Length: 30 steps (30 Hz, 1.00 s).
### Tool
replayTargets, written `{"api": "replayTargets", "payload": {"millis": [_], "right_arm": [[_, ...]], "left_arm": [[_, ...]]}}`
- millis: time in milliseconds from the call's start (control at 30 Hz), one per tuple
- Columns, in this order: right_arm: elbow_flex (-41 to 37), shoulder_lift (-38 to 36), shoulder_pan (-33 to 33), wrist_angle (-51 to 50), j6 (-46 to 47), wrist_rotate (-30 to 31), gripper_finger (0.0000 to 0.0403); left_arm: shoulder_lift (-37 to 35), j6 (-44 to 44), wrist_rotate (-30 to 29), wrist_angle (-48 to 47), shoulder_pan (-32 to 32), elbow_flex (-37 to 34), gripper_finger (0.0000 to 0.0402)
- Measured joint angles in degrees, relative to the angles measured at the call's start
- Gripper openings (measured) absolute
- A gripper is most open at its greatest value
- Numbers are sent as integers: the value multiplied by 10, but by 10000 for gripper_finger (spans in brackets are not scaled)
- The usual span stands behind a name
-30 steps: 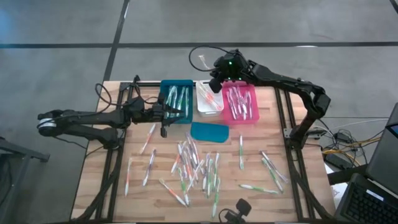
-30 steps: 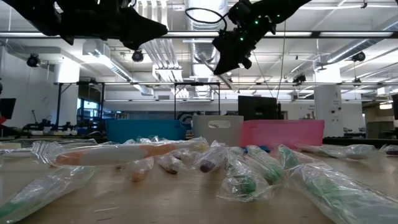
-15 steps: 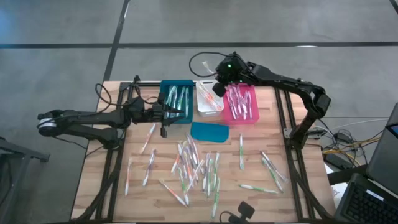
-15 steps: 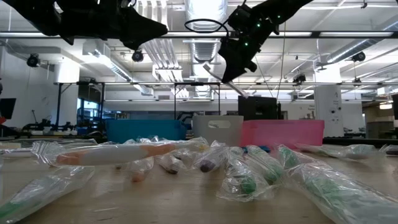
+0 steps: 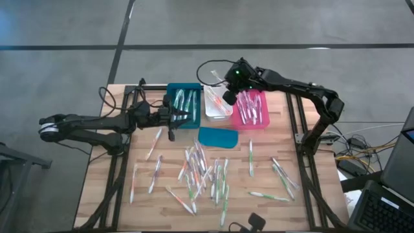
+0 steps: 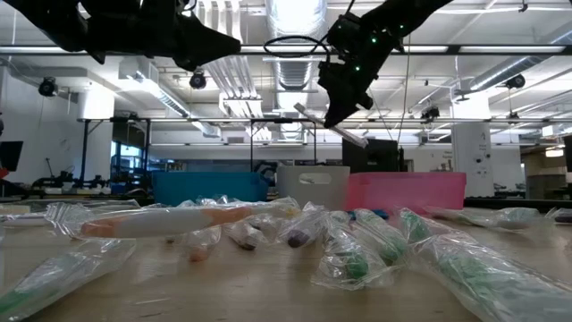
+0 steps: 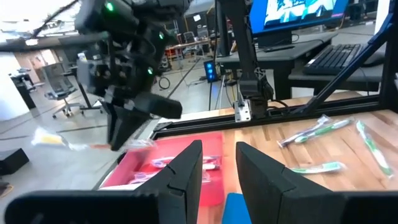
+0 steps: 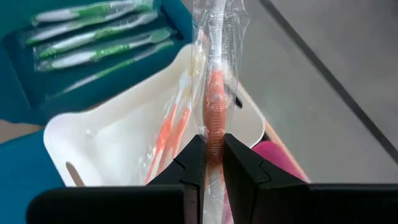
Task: Pick & Place Toothbrushes
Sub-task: Put the orange toothbrush into the white bin
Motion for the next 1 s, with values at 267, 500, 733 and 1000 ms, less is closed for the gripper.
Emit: {"api": "replayTargets", "payload": {"millis": [267, 500, 733, 1000], "right_arm": [[-40, -1, 2, 22, 35, 0, 33], [-51, -4, 14, 44, 90, 0, 33], [-51, 13, 33, 128, 144, -1, 33], [-51, 55, 49, 147, 195, 0, 33]], "left_arm": [[0, -1, -1, 4, 0, 0, 103], [0, -46, 0, 4, 0, 0, 103], [0, -53, 1, 9, 0, 0, 103], [0, -77, 4, 14, 0, 1, 103]]}}
